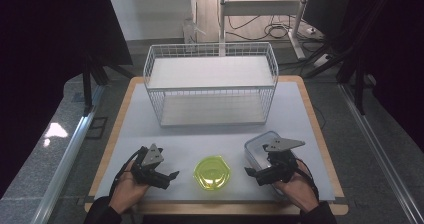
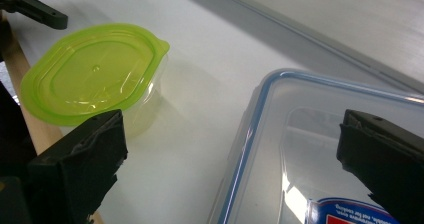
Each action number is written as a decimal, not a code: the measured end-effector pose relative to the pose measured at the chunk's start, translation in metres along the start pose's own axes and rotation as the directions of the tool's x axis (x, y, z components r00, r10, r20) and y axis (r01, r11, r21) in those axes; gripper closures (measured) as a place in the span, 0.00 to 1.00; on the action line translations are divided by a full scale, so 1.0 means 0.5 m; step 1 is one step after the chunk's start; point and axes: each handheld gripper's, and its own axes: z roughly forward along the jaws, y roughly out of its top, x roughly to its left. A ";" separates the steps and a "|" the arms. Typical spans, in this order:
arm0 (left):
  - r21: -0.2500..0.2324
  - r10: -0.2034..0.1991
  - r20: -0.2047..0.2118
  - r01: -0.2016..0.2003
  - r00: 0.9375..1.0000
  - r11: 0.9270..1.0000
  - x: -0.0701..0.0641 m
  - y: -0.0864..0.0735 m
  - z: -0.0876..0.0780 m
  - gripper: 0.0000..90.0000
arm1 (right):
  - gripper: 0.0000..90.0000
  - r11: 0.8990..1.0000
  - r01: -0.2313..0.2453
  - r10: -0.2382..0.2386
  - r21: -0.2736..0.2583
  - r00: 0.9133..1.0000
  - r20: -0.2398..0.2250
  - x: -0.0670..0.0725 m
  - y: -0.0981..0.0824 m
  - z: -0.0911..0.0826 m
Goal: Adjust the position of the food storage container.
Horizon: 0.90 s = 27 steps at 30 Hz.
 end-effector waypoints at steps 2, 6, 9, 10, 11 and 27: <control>0.002 -0.012 0.008 0.012 1.000 1.000 0.002 0.001 -0.001 0.05 | 0.00 1.000 -0.002 0.002 -0.002 1.000 0.007 0.000 0.000 -0.002; -0.004 -0.040 0.027 0.040 0.999 0.999 0.001 0.007 -0.007 0.04 | 0.00 0.999 0.011 -0.013 0.044 0.998 0.056 0.001 -0.002 -0.001; 0.011 -0.051 0.048 0.050 0.998 0.999 -0.001 0.008 -0.004 0.03 | 0.00 0.998 0.010 -0.014 0.055 0.998 0.061 0.002 -0.002 0.001; 0.011 -0.051 0.048 0.050 0.998 0.999 -0.001 0.008 -0.004 0.03 | 0.00 0.998 0.010 -0.014 0.055 0.998 0.061 0.002 -0.002 0.001; 0.006 -0.052 0.055 0.052 0.997 0.999 -0.001 0.009 -0.005 0.03 | 0.00 0.998 0.010 -0.014 0.058 0.998 0.063 0.003 -0.002 0.001; -0.074 -0.037 0.077 0.043 0.996 0.996 -0.012 0.041 -0.033 0.33 | 0.09 1.000 0.009 -0.010 0.023 0.998 0.059 0.010 0.003 -0.005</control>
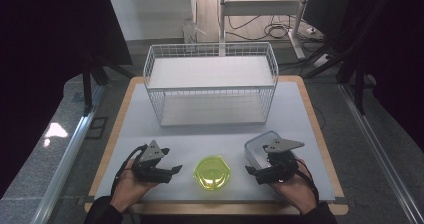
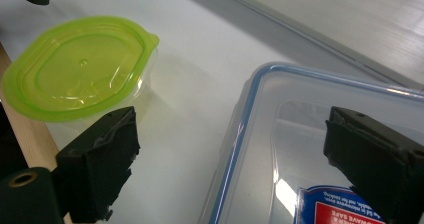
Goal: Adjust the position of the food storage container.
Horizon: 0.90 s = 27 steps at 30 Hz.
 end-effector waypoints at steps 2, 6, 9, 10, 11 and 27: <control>-0.028 -0.014 0.033 0.014 0.999 0.999 -0.003 0.010 -0.006 0.43 | 0.10 1.000 0.001 -0.001 -0.010 1.000 0.001 0.001 0.001 -0.002; -0.045 -0.062 0.146 0.069 0.987 0.997 -0.015 0.042 -0.004 0.52 | 0.10 1.000 -0.003 0.003 -0.020 1.000 0.008 0.001 0.003 -0.003; -0.049 -0.027 0.164 0.035 0.986 0.998 -0.033 0.058 0.006 0.62 | 0.10 0.999 -0.018 0.018 -0.035 1.000 0.011 -0.001 0.005 -0.005; -0.049 -0.027 0.164 0.035 0.986 0.998 -0.033 0.058 0.006 0.64 | 0.10 0.999 -0.018 0.018 -0.035 1.000 0.011 -0.001 0.005 -0.005; -0.046 -0.004 0.175 0.012 0.985 0.999 -0.045 0.065 0.013 0.67 | 0.11 0.999 -0.018 0.018 -0.038 1.000 0.013 -0.001 0.006 -0.005; -0.056 0.153 0.308 -0.143 0.939 0.988 -0.160 0.119 0.086 1.00 | 0.12 0.998 -0.002 0.003 -0.055 1.000 0.014 0.003 0.010 -0.003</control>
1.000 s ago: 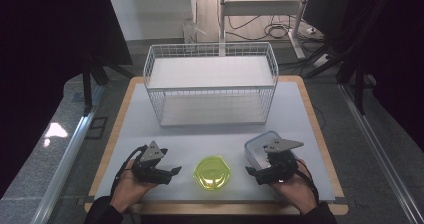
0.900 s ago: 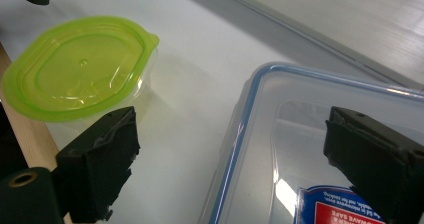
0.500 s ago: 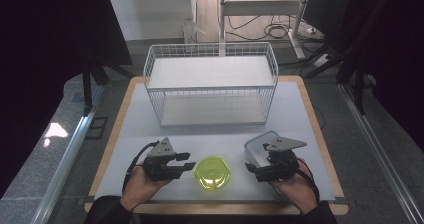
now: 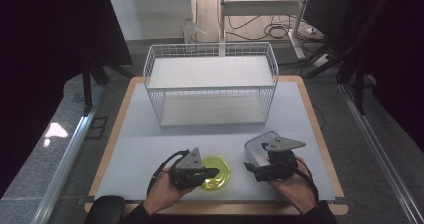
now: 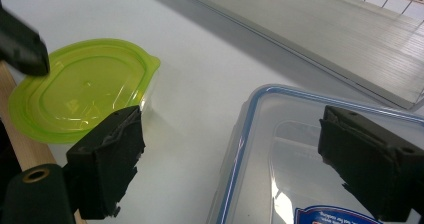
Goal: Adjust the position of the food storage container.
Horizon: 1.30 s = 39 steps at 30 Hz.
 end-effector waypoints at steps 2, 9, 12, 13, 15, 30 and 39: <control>0.010 0.002 0.015 -0.002 1.000 1.000 -0.006 0.004 0.013 1.00 | 0.12 1.000 -0.001 0.001 -0.001 1.000 0.005 -0.001 0.000 0.000; 0.055 0.002 0.060 -0.005 0.998 0.998 -0.030 0.013 0.055 1.00 | 0.12 1.000 0.003 -0.003 0.001 1.000 0.017 0.002 0.001 0.000; 0.091 0.005 0.062 -0.010 0.998 0.996 -0.039 0.010 0.072 1.00 | 0.12 1.000 0.006 -0.006 -0.001 1.000 0.021 0.003 0.001 -0.001; 0.091 0.005 0.062 -0.010 0.998 0.996 -0.039 0.010 0.072 1.00 | 0.12 1.000 0.006 -0.006 -0.001 1.000 0.021 0.003 0.001 -0.001; 0.094 -0.010 0.069 0.004 0.998 0.996 -0.038 0.009 0.075 1.00 | 0.12 1.000 0.011 -0.011 -0.001 1.000 0.028 0.003 0.002 -0.002; 0.108 -0.086 -0.057 0.091 0.995 0.990 0.025 -0.013 0.056 1.00 | 0.12 1.000 0.023 -0.023 0.011 0.999 0.040 0.005 0.000 -0.002; 0.095 -0.143 -0.105 0.153 0.984 0.984 0.070 -0.026 0.036 1.00 | 0.13 1.000 0.026 -0.026 0.012 0.999 0.043 0.006 -0.001 -0.001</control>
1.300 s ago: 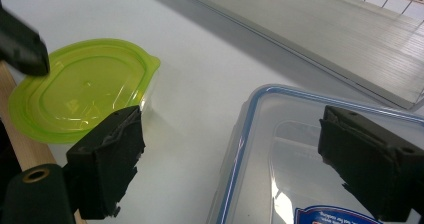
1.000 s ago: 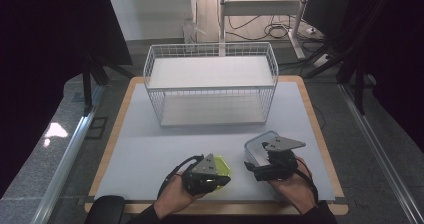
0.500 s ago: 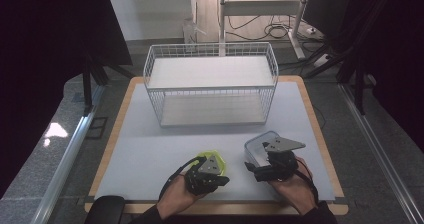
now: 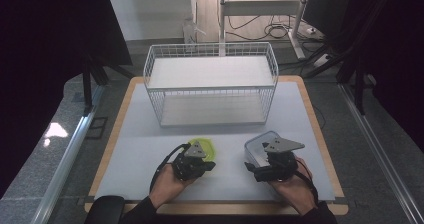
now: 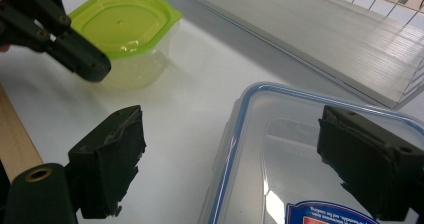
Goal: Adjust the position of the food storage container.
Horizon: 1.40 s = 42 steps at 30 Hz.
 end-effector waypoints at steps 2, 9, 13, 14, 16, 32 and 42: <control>-0.001 -0.013 -0.019 0.013 1.000 1.000 0.011 -0.002 -0.004 1.00 | 0.13 1.000 0.001 -0.001 0.001 1.000 0.001 0.000 0.000 0.000; -0.003 -0.052 -0.074 0.052 0.996 0.999 0.047 -0.010 -0.018 1.00 | 0.13 1.000 0.003 -0.003 0.008 1.000 0.002 0.001 -0.001 0.001; -0.006 -0.077 -0.062 0.077 0.995 0.997 0.060 -0.007 -0.028 1.00 | 0.13 1.000 0.001 -0.001 0.010 1.000 0.002 0.000 -0.001 0.002; -0.011 -0.072 -0.063 0.071 0.995 0.997 0.062 -0.003 -0.032 1.00 | 0.13 1.000 -0.002 0.002 0.009 1.000 0.003 -0.001 -0.001 0.003; -0.024 -0.068 -0.062 0.067 0.996 0.997 0.066 0.006 -0.035 1.00 | 0.13 1.000 -0.003 0.003 0.010 1.000 0.003 -0.001 -0.001 0.003; 0.042 -0.037 -0.106 0.042 0.994 0.998 0.078 0.056 0.018 1.00 | 0.13 1.000 0.003 -0.003 0.018 1.000 0.004 0.000 -0.002 0.006; 0.053 -0.088 -0.153 0.097 0.984 0.994 0.116 0.038 0.002 1.00 | 0.13 1.000 0.007 -0.007 0.018 1.000 0.007 0.000 -0.003 0.005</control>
